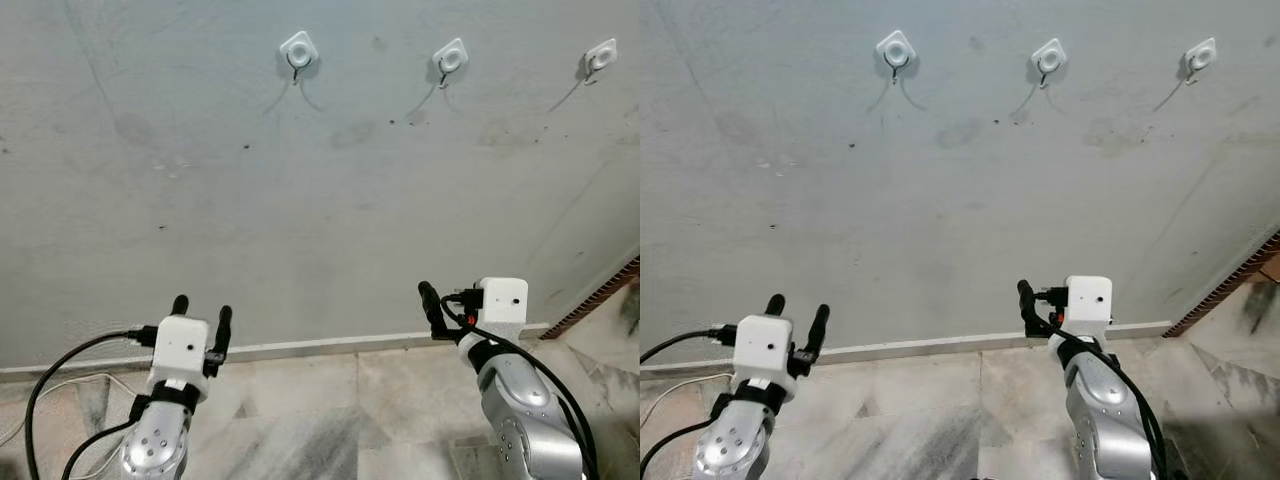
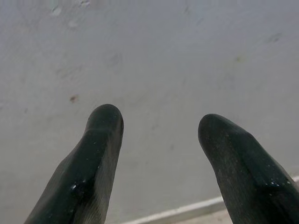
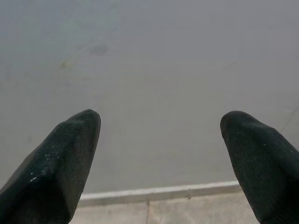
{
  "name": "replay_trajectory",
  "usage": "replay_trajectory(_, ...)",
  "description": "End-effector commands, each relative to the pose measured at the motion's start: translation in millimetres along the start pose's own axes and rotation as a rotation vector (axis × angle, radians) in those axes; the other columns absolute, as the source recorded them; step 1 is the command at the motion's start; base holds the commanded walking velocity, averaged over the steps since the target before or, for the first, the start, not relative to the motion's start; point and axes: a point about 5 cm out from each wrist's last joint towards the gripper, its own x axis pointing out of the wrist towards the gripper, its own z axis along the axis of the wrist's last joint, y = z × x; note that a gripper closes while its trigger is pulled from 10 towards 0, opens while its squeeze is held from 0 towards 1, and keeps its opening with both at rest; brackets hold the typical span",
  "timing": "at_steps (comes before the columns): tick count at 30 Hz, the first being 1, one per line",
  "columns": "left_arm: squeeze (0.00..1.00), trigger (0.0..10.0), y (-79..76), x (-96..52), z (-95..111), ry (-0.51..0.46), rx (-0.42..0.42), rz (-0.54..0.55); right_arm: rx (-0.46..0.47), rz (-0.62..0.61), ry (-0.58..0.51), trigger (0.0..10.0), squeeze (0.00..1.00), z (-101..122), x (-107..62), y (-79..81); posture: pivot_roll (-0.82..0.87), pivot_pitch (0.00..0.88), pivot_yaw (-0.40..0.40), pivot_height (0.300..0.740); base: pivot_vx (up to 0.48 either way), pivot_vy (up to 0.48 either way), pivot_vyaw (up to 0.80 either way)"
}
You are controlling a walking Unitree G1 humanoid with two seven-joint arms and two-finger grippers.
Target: Hang keys on a hook
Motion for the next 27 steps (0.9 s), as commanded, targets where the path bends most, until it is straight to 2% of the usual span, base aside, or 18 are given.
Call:
replay_trajectory(1,0.0,10.0,-0.7,-0.2,-3,0.028,0.0,0.003,0.007,-0.011,0.007,10.0,0.0,1,1.3,-2.1,0.04,0.082,-0.047,0.74,0.0,0.0,0.0)
replay_trajectory(9,0.0,10.0,-1.7,-0.2,-7,0.055,-0.016,-0.002,0.017,0.032,0.013,10.0,0.0,-1,8.3,9.0,0.05,0.074,-0.044,0.74,-0.267,0.0,0.0)
replay_trajectory(16,0.0,10.0,1.5,-0.5,-7,0.058,-0.015,0.019,0.017,0.037,0.015,10.0,0.0,-1,8.3,5.6,0.06,0.077,-0.044,0.74,-0.276,0.0,0.0)
replay_trajectory(27,0.0,10.0,3.3,7.6,-3,0.049,-0.027,0.026,0.028,0.018,0.009,10.0,0.0,0,9.9,0.9,0.05,0.075,-0.035,0.74,-0.285,0.0,0.0)
